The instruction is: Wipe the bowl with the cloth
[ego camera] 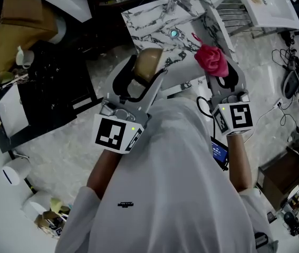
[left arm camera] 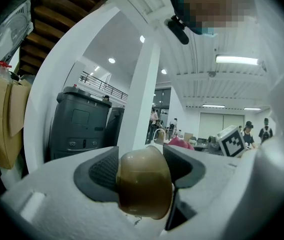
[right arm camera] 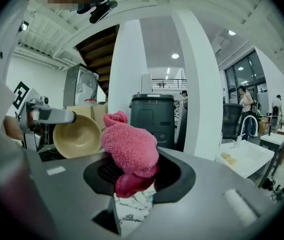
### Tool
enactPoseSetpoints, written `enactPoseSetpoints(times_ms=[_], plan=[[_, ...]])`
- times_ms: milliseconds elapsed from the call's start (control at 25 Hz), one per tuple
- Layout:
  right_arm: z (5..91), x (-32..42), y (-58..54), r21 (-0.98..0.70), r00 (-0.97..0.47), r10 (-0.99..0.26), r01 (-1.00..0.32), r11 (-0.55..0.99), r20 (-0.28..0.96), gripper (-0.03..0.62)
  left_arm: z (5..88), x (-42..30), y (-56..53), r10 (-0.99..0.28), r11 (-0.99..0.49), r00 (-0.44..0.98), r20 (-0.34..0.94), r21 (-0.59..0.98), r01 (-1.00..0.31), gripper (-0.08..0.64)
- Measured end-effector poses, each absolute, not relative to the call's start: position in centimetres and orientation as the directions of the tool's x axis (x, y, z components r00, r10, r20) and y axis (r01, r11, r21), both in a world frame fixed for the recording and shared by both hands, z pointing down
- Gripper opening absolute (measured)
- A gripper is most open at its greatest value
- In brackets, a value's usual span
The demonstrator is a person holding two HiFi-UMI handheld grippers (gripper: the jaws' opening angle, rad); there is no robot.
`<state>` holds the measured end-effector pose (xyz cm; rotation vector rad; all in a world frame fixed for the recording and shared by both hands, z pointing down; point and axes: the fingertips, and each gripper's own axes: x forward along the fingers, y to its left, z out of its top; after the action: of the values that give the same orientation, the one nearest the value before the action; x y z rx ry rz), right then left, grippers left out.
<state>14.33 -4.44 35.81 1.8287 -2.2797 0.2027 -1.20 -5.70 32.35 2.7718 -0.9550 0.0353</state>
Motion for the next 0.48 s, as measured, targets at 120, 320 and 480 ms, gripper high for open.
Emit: enactPoseSetpoints(times_ms=[120,320,480], plan=[[36.5,14.4,-4.1,0.01,-0.197,-0.945,-0.978,0.207,0.26,0.149,32.8,-1.0,-5.5,-0.607,-0.765,0.789,0.097,0.197,-0.613,0.284],[37.3,13.7,-3.3,0.01,-0.184,-0.942,-0.981,0.195,0.282,0.149,33.6,-0.5,-4.8,-0.6,-0.764,0.793,0.11,0.218,-0.608,0.284],[37.3,12.6,-3.4,0.02,-0.18,-0.942,-0.981,0.194,0.283,0.149,33.8,-0.4,-4.6,-0.598,-0.76,0.793,0.113,0.235,-0.606,0.284]])
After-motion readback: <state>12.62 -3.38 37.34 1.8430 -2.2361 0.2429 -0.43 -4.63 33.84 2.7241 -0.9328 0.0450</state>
